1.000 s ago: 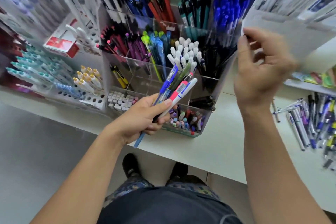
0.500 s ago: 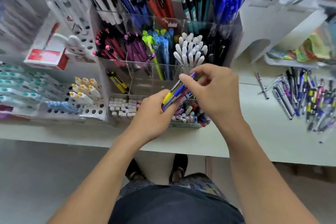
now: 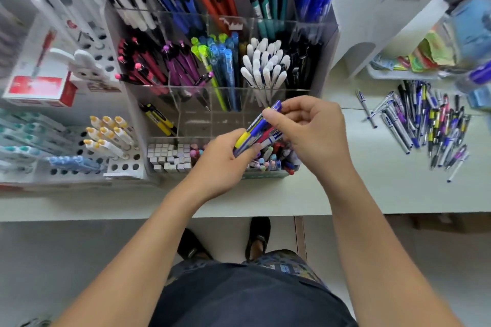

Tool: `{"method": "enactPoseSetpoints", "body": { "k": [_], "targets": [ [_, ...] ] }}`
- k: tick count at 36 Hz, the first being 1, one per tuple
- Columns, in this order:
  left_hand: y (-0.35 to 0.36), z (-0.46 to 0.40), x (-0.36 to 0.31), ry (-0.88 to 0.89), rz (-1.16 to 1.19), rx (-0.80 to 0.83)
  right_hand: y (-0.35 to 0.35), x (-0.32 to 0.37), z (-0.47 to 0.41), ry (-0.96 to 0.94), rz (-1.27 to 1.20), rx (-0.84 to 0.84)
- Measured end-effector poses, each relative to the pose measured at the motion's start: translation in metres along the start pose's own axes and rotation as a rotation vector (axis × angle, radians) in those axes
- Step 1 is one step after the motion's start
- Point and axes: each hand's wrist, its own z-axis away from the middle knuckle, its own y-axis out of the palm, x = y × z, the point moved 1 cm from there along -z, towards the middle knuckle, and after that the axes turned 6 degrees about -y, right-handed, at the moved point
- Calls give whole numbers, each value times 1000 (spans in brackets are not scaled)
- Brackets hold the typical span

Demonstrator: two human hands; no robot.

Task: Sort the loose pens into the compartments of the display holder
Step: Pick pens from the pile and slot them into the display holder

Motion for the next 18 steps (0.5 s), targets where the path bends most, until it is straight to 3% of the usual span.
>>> {"method": "enactPoseSetpoints", "body": {
  "k": [5, 9, 12, 18],
  "targets": [
    [2, -3, 2, -5, 41, 43, -5, 2, -4, 56, -187, 28],
    [-4, 1, 7, -95, 222, 59, -38, 6, -17, -23, -364, -233],
    [-10, 4, 16, -197, 335, 107, -59, -2, -24, -165, -207, -373],
    [-15, 6, 13, -271, 449, 218, -31, -42, -28, -207, 231, -271]
  ]
}}
